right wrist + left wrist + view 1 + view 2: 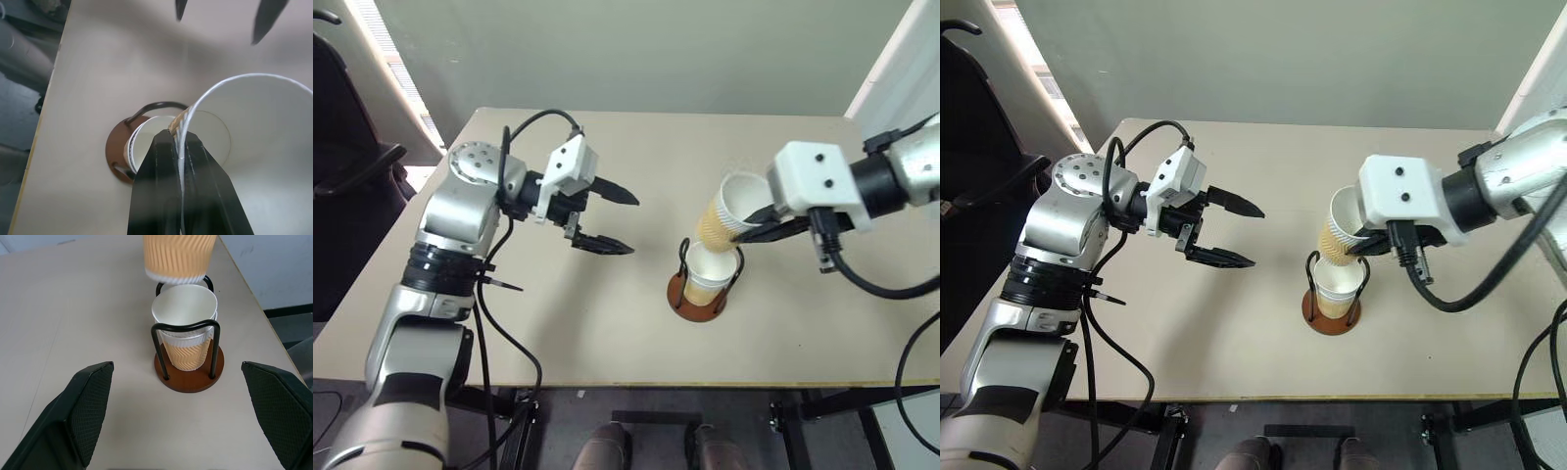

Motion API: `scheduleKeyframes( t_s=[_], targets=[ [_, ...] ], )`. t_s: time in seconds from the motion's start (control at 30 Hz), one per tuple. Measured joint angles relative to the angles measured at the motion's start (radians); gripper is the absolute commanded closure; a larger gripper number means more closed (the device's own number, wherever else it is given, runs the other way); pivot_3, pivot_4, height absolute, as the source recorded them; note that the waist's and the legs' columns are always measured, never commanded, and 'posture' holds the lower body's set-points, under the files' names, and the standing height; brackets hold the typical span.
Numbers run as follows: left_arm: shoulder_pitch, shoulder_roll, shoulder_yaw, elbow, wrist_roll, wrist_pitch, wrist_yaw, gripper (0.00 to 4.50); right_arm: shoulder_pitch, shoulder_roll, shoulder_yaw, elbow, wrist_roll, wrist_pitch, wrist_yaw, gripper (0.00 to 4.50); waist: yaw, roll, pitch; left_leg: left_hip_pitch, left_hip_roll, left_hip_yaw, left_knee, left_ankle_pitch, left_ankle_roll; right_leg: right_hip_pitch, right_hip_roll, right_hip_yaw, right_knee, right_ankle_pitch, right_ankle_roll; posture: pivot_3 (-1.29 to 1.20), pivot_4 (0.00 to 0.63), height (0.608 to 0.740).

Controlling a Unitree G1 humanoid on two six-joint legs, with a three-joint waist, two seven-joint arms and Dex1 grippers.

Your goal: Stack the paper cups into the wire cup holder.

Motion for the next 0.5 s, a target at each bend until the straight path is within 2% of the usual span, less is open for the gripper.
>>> scheduleKeyframes(
  t_s=[0.5],
  targets=[
    [0.000,-0.001,0.000,-0.023,-0.003,0.021,0.003,0.00,0.083,0.093,0.102,0.018,-0.153,-0.110,0.043,4.47,-0.003,0.000,0.000,0.001,0.000,0.000,0.000,0.001,-0.001,0.000,0.000,0.000,0.001,0.001,-0.002,0.00,0.150,0.740]
  ],
)
